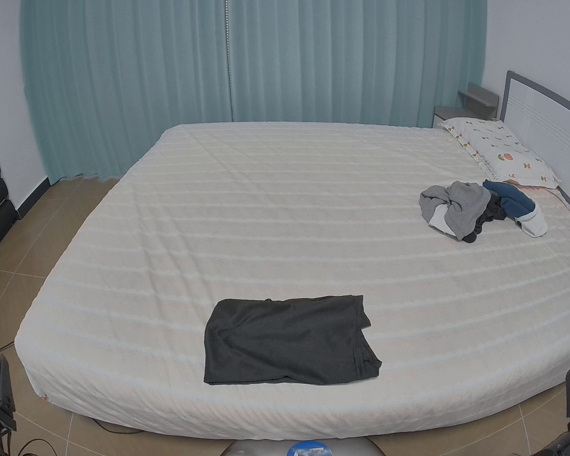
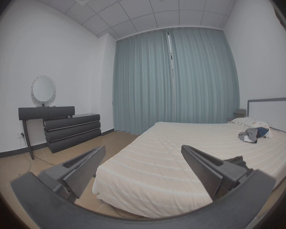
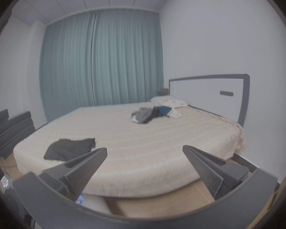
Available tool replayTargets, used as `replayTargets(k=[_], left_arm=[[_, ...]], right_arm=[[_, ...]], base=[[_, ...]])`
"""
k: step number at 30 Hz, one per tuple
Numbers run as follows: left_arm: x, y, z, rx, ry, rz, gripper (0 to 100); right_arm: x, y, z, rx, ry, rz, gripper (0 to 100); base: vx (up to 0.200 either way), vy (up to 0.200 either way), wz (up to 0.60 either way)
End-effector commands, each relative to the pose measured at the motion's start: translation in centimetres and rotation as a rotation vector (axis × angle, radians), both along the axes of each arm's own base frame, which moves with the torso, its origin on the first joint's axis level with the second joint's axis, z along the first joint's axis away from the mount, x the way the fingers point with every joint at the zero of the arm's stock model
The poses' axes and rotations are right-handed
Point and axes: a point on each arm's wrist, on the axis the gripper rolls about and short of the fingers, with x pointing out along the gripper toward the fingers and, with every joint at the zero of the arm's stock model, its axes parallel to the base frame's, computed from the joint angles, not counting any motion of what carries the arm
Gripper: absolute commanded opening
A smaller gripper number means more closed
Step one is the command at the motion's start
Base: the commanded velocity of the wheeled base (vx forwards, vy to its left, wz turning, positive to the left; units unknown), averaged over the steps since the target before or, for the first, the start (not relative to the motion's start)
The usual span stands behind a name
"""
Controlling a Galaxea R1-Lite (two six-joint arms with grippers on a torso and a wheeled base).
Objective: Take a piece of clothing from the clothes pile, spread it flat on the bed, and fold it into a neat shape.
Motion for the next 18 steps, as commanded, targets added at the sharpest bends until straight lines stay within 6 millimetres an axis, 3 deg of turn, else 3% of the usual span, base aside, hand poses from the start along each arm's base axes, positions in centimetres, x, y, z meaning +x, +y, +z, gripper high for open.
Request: replayTargets(k=[1, 7, 12, 18], left_arm=[[-0.14, -0.05, -3.49, 0.048, 0.029, 0.023, 100], [-0.16, -0.07, -3.40, 0.047, 0.025, 0.014, 100], [0.05, -0.74, -3.49, 0.030, 0.008, -0.295, 100], [0.06, -0.95, -3.96, 0.024, 0.053, -0.385, 100]], right_arm=[[1.08, 0.12, -1.92, -0.047, -0.066, 0.059, 100], [1.10, 0.13, -1.92, -0.053, -0.068, 0.064, 100], [1.13, 0.21, -1.94, -0.057, -0.072, 0.101, 100], [1.34, 0.41, -2.58, -0.044, -0.054, 0.182, 100]], base=[[0.000, 0.000, 0.00], [0.000, 0.000, 0.00], [0.000, 0.000, 0.00], [0.000, 0.000, 0.00]])
